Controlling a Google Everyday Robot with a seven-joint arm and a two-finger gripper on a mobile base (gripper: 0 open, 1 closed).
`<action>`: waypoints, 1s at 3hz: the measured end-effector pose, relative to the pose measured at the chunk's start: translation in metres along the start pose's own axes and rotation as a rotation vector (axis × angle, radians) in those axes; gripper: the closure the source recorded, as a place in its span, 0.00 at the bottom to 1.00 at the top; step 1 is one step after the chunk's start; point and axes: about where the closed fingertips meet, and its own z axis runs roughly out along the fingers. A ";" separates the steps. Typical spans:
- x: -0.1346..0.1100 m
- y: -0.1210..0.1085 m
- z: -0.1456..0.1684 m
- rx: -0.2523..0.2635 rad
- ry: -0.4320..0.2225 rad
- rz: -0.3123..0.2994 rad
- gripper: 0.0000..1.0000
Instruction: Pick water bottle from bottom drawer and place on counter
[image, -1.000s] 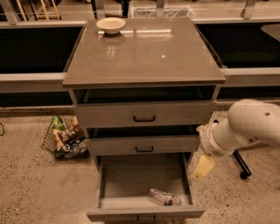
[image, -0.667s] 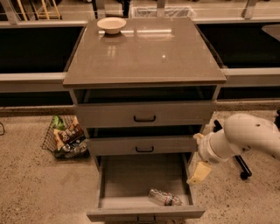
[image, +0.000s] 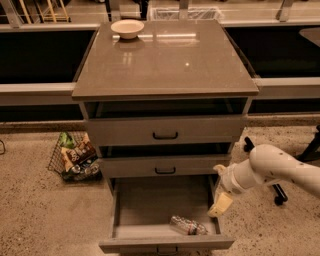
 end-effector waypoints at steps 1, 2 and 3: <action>0.005 0.000 0.042 -0.062 -0.072 0.028 0.00; 0.005 0.005 0.084 -0.131 -0.139 0.053 0.00; 0.005 0.005 0.085 -0.131 -0.139 0.053 0.00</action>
Offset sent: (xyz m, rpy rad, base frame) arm 0.0133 0.0564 -0.1033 0.2606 0.1277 0.0345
